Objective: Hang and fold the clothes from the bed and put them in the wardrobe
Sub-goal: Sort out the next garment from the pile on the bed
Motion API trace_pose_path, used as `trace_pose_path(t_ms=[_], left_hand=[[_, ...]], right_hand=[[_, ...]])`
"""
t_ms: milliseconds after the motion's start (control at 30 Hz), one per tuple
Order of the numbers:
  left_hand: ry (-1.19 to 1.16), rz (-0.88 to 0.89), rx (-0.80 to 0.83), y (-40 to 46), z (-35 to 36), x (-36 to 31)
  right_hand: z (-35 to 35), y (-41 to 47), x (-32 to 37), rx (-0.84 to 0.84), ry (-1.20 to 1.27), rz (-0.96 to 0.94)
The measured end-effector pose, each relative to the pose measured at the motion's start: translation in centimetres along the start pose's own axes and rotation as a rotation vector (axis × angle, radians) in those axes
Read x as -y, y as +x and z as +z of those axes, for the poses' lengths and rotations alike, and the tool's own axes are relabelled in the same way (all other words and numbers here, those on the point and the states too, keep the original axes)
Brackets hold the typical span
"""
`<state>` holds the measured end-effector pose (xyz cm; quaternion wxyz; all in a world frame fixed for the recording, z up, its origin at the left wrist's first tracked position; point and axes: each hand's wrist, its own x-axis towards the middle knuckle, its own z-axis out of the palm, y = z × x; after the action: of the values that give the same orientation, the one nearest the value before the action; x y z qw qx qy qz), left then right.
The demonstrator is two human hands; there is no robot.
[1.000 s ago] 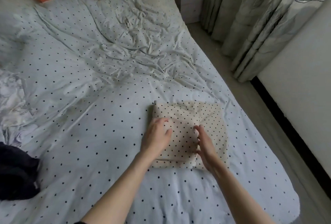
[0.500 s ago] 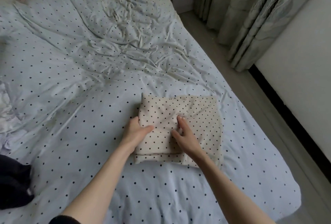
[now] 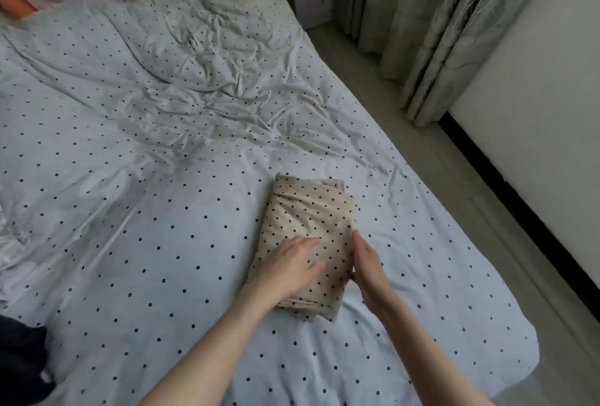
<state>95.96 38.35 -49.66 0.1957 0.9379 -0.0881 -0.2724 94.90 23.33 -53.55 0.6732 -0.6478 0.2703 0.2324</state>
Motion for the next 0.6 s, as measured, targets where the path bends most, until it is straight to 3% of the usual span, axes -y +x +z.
trace_pose_path(t_ms=[167,333,433,600], left_hand=[[0.244,0.119,0.137,-0.1,1.5,4.7],[0.355,0.162,0.151,-1.9,1.8,7.7],[0.458,0.202,0.149,-1.6,1.9,8.4],[0.735,0.360,0.288,0.8,0.1,10.2]], right_hand=[[0.6,-0.1,-1.6,-0.051,-0.145,-0.079],[2.3,-0.3,-2.5,-0.307,-0.845,-0.571],[3.7,-0.5,-4.4,-0.198,-1.131,-0.689],[4.0,1.4,-6.6,0.006,-1.232,-0.536]])
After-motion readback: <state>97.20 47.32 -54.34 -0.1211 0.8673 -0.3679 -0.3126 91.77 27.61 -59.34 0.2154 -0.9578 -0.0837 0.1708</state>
